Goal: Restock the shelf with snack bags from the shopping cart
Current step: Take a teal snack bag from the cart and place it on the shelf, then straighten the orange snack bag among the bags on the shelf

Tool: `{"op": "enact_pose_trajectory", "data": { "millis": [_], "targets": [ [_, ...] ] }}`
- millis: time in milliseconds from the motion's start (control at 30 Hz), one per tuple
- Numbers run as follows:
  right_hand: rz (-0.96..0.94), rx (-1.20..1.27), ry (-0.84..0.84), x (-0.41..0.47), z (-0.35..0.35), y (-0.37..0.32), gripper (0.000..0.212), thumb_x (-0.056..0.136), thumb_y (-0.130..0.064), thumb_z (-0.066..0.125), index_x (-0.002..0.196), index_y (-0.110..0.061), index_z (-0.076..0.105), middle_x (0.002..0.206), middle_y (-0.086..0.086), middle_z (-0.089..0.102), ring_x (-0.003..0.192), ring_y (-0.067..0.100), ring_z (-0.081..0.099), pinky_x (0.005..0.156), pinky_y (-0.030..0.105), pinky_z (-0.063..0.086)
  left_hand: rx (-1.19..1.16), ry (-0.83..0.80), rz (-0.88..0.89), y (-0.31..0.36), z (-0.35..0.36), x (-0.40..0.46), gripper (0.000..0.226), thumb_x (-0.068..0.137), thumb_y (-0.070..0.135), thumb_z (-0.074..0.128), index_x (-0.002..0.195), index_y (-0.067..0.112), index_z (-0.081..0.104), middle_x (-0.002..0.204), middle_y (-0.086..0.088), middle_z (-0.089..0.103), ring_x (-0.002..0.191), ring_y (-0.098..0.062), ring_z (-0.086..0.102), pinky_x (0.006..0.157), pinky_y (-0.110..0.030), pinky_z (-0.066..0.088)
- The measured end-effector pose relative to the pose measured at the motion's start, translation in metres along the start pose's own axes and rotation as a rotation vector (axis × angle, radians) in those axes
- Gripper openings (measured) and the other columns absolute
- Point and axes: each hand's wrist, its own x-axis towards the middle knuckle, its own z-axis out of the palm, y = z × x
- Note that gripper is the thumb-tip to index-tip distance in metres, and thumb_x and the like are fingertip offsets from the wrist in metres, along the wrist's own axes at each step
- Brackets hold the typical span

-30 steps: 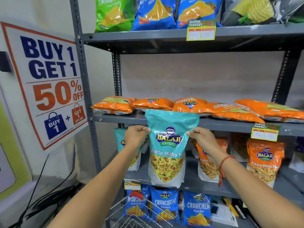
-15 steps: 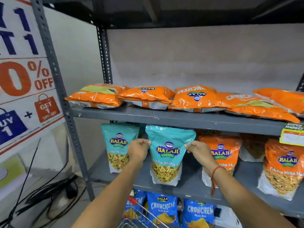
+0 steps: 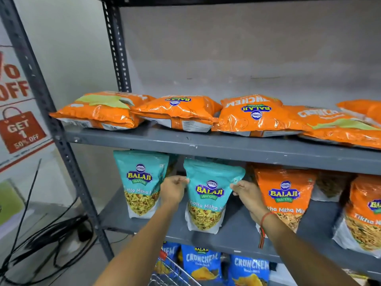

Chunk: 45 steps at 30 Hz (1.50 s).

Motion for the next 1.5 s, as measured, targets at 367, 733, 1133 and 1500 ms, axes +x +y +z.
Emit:
{"op": "enact_pose_trajectory", "data": {
  "millis": [367,733,1133,1500],
  "targets": [
    [0.192,0.097,-0.333,-0.029,0.012,0.073,0.087,0.072,-0.036,0.077,0.142,-0.026,0.026,0.13,0.003,0.047,0.119,0.021,0.051,0.098,0.037,0.043,-0.02,-0.392,-0.274,-0.076,-0.009,-0.007,0.067,0.071,0.018,0.08,0.13,0.011,0.048,0.118,-0.009,0.059,0.105,-0.021,0.057,0.096,-0.039,0.048],
    [0.151,0.214,-0.326,-0.024,0.07,0.122,0.059,0.072,0.0,0.075,0.115,-0.027,0.044,0.118,-0.006,0.061,0.111,0.007,0.058,0.073,0.005,0.048,-0.05,-0.284,-0.211,-0.138,0.032,-0.02,0.057,0.057,0.022,0.087,0.107,0.026,0.059,0.108,-0.003,0.066,0.107,-0.02,0.06,0.088,-0.035,0.051],
    [0.171,0.207,-0.28,-0.017,0.067,0.126,0.091,0.067,-0.014,0.082,0.14,-0.024,0.03,0.132,-0.007,0.047,0.123,0.013,0.047,0.092,0.021,0.041,-0.011,-0.157,-0.189,-0.132,0.035,-0.028,0.052,0.064,0.018,0.084,0.109,0.016,0.058,0.105,-0.003,0.064,0.095,-0.017,0.061,0.085,-0.032,0.052],
    [0.103,0.261,0.211,-0.101,-0.023,0.115,0.057,0.077,-0.016,0.074,0.128,-0.025,0.05,0.124,0.009,0.057,0.113,0.025,0.057,0.084,0.029,0.046,0.013,-0.293,-0.061,-0.081,0.064,-0.096,0.025,0.066,0.02,0.083,0.081,0.021,0.064,0.08,0.0,0.07,0.079,-0.017,0.067,0.076,-0.033,0.056]
  ]
}}
